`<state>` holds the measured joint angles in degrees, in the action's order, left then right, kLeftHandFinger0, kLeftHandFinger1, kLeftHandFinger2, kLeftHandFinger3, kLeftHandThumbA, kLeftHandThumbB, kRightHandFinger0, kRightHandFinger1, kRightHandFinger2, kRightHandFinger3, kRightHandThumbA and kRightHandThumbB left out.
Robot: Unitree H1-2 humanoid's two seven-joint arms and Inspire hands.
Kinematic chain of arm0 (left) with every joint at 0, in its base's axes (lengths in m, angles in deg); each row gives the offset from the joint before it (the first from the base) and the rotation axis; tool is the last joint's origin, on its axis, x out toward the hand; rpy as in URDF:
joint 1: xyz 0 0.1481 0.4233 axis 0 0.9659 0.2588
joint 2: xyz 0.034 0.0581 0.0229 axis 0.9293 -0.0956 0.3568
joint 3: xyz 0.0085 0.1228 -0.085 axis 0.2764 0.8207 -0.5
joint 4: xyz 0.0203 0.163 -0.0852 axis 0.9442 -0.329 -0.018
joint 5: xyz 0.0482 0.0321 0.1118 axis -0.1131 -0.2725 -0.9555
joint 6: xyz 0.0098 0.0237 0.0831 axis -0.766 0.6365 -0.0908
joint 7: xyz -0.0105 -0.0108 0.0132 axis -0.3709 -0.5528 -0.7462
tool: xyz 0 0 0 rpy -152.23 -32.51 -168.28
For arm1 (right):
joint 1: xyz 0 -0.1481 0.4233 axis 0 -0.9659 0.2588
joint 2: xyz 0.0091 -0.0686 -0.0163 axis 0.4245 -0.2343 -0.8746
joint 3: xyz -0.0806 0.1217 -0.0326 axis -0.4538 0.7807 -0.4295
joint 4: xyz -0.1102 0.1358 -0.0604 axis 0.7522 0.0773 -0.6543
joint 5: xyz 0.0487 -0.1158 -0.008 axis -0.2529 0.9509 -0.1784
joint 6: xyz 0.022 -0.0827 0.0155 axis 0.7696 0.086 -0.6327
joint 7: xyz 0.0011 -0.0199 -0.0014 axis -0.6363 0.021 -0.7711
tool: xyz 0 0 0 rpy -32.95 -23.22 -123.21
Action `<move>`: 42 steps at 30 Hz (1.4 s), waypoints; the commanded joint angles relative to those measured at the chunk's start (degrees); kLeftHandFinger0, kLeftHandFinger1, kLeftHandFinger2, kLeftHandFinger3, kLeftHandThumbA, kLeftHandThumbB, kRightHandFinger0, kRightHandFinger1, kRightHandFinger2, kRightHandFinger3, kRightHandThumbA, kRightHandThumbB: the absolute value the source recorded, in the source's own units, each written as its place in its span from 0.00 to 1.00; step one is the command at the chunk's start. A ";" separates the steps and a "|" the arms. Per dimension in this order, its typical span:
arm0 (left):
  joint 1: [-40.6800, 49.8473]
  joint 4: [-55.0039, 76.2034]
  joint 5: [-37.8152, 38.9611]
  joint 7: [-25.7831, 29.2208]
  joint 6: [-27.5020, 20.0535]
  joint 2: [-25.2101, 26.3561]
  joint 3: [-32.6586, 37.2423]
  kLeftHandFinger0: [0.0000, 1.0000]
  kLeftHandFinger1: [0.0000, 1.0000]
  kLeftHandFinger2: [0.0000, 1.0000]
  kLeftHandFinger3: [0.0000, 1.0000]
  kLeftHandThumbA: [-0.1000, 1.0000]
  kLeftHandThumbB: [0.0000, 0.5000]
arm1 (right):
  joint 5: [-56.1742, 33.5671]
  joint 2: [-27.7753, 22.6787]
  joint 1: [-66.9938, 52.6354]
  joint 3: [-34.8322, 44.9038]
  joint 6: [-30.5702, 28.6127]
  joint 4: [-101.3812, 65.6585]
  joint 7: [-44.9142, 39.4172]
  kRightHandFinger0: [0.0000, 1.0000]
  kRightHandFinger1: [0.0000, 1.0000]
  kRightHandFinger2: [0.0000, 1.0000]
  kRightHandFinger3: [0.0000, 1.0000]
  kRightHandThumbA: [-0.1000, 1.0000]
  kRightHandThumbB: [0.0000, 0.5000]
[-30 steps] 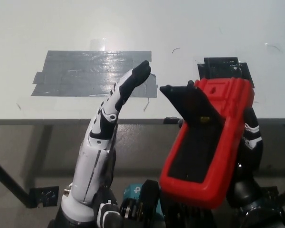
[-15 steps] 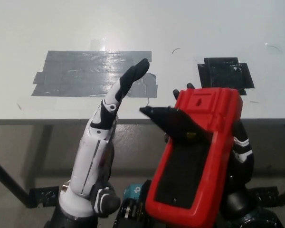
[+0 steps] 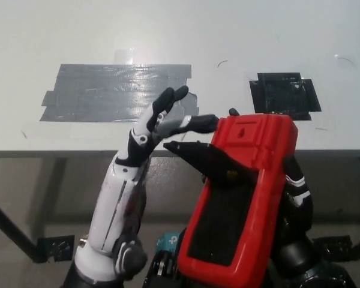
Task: The robot first picks the multimeter with right hand and then unfolds the black stand on the back of it using left hand
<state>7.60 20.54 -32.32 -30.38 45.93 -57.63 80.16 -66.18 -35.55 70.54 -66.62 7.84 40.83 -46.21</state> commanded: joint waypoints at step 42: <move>-0.79 1.77 -9.16 8.46 -7.96 -4.40 -7.32 1.00 1.00 1.00 1.00 1.00 0.91 | -6.72 2.35 4.51 3.09 -3.80 -3.74 1.96 0.00 0.17 0.63 0.68 0.00 0.29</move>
<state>8.47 22.54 -32.09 -30.17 42.92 -62.41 73.51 -69.32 -34.51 72.50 -63.90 6.59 39.75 -43.46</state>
